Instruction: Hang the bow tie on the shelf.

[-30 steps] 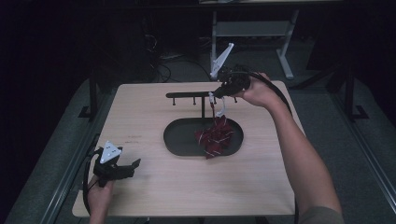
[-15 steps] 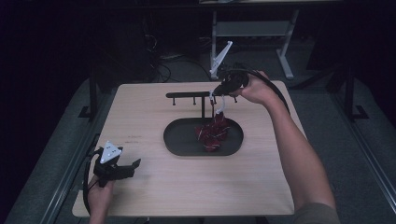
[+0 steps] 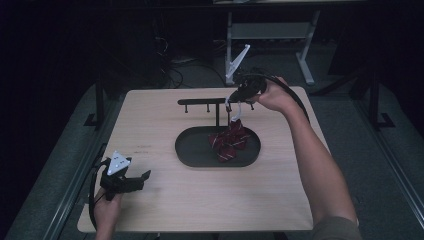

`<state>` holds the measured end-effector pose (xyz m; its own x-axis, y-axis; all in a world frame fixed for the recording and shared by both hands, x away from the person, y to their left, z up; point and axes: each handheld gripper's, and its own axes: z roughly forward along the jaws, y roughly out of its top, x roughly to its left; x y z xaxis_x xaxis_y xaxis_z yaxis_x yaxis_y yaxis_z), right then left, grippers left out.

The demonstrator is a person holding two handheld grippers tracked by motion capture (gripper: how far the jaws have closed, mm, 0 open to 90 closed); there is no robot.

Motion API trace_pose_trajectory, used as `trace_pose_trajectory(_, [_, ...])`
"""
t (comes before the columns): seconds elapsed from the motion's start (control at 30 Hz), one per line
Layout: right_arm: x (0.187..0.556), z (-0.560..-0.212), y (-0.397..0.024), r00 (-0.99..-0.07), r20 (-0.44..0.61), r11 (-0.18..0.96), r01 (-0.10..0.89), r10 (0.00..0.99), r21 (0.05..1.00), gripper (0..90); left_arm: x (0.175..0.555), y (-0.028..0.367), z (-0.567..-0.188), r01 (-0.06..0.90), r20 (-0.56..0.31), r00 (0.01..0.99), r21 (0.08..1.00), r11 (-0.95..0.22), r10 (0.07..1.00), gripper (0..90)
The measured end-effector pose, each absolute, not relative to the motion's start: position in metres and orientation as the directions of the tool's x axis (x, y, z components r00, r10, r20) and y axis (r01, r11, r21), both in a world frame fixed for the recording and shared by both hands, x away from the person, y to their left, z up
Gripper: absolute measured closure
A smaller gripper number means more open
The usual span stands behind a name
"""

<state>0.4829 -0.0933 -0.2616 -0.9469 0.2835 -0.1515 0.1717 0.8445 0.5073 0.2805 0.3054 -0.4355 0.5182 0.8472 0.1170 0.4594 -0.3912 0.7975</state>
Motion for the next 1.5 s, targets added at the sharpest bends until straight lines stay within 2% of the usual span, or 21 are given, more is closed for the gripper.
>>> trace_pose_trajectory(0.93, [0.482, -0.266, -0.102, -0.953, -0.114, 0.837, 0.186, 0.282, 0.515, 82.3, 0.281, 0.305, -0.435, 0.460, 0.114, 0.517, 0.799, -0.388, 0.848, 16.3])
trace_pose_trajectory(1.5, [0.476, -0.268, -0.111, -0.957, -0.075, 0.821, 0.200, 0.282, 0.535, 75.1, 0.280, 0.304, -0.435, 0.458, 0.117, 0.519, 0.798, -0.391, 0.847, 16.3])
